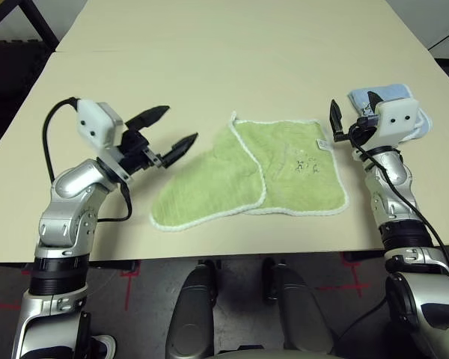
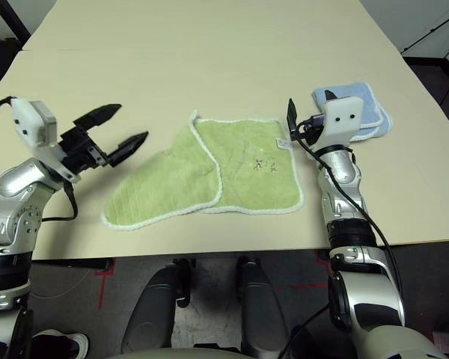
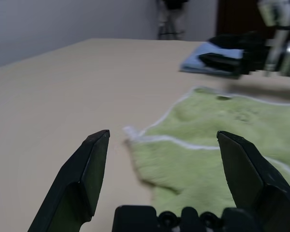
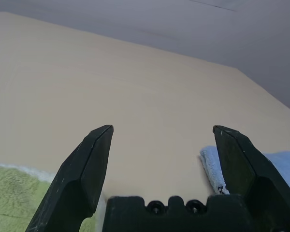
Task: Fold the towel and set it aside.
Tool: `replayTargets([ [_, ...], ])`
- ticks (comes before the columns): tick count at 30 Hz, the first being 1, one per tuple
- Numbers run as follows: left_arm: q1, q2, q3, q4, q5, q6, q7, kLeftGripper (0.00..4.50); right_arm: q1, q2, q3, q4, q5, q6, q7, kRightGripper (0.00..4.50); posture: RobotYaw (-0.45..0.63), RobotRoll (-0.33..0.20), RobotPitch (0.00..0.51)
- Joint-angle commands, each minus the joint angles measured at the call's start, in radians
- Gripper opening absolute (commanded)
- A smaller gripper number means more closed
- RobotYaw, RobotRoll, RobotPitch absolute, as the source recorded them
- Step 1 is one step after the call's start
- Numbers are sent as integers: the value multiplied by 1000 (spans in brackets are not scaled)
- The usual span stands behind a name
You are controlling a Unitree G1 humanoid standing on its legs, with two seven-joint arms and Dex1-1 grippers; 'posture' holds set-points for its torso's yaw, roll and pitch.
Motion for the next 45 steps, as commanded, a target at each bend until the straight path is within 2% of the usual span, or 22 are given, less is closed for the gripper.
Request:
replayTargets([
  [1,12,21,-19,-63,-33,42,-39,4500,10,-10,-7,-14,6,8,10,4472,46,0,226],
  [7,14,62,18,-77,-113,118,-98,4500,8,-11,-5,-14,8,9,22,4472,49,0,225],
  [11,34,78,48,-45,-124,135,-104,4500,13,-13,-7,-21,10,10,28,4472,41,0,220],
  [16,109,101,58,-46,-114,111,-153,4500,20,-20,-9,-23,12,10,34,4472,43,0,219],
  [21,128,103,50,-48,-85,78,-168,4500,14,-19,-7,-8,12,6,41,4472,49,0,218],
  [31,112,99,42,-44,-79,45,-189,4500,10,-23,-11,6,13,-4,50,4472,52,0,218],
  [35,80,75,47,-25,-80,30,-171,4500,13,-27,-14,5,15,-4,53,4472,41,0,218],
  [39,69,81,28,5,-30,-35,-193,4500,12,-31,-17,8,16,-5,57,4472,41,0,222],
  [45,76,78,31,25,-27,-14,-171,4500,17,-33,-18,4,20,-5,62,4472,37,0,225],
])
